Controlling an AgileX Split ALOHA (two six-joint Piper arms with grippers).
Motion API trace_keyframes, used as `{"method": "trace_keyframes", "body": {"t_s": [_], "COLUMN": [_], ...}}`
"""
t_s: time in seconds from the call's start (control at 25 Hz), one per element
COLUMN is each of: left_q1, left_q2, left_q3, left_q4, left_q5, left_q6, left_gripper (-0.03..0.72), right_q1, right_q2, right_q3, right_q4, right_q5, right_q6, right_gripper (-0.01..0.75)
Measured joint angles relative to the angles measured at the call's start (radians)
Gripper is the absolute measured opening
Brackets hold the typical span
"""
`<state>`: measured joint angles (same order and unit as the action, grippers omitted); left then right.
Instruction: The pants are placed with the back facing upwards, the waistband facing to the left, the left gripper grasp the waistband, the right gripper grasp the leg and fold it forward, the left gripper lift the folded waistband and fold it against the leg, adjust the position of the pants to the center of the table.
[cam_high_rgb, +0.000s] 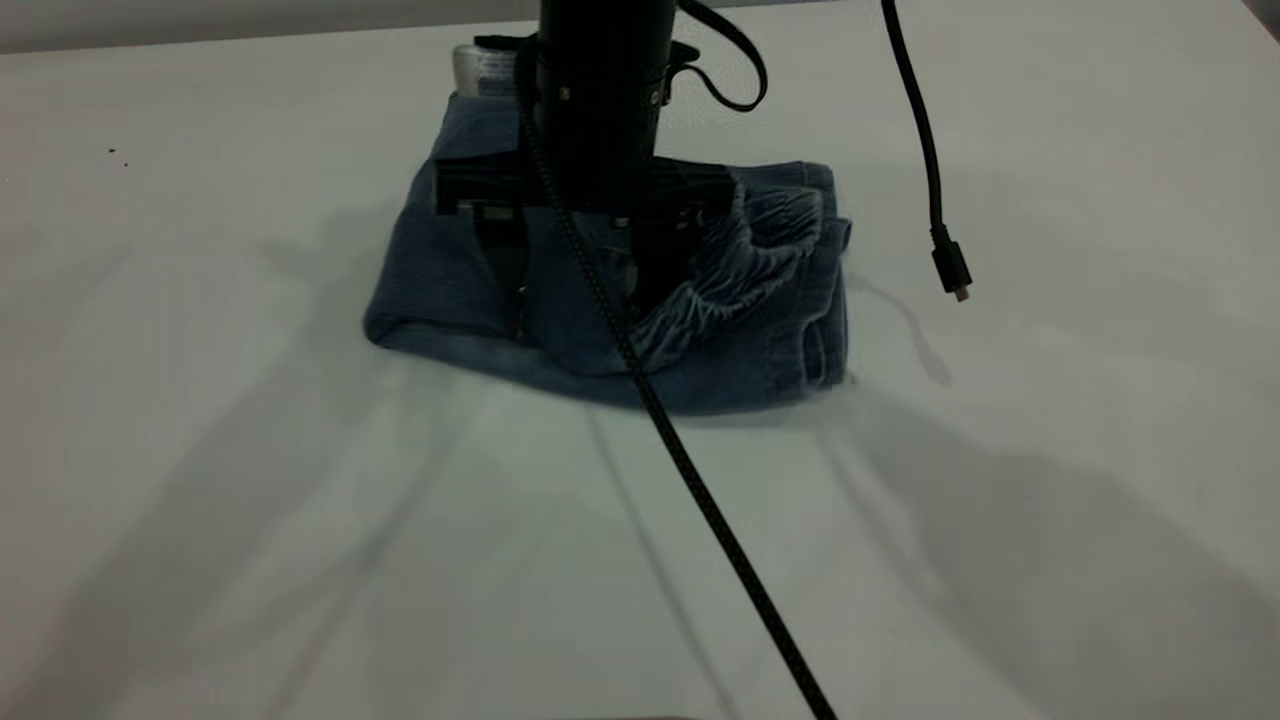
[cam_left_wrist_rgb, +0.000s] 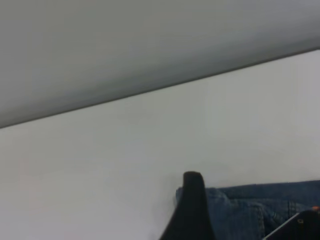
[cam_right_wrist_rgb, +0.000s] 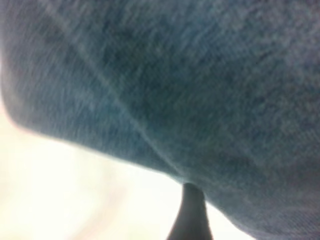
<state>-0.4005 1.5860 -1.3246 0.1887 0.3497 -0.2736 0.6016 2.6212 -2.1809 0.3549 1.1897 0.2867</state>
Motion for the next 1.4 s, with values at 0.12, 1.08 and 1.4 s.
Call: {"method": "trace_keyframes", "body": {"t_s": [0.12, 1.08, 1.4], "left_q1": [0.000, 0.000, 0.000], "left_q2": [0.000, -0.835, -0.930], "left_q3": [0.000, -0.002, 0.100], "left_q4": [0.000, 0.000, -0.012], "left_q5": [0.012, 0.822, 0.822], "left_q6": [0.008, 0.210, 0.210], "left_gripper": [0.571, 0.571, 0.571], "right_q1": [0.002, 0.006, 0.006], "right_q2": [0.001, -0.879, -1.273], "right_q3": [-0.034, 0.135, 0.611], "right_q4": [-0.032, -0.197, -0.232], "right_q5": [0.024, 0.065, 0.068], "right_q6": [-0.026, -0.316, -0.287], "right_gripper": [0.507, 0.507, 0.507]}}
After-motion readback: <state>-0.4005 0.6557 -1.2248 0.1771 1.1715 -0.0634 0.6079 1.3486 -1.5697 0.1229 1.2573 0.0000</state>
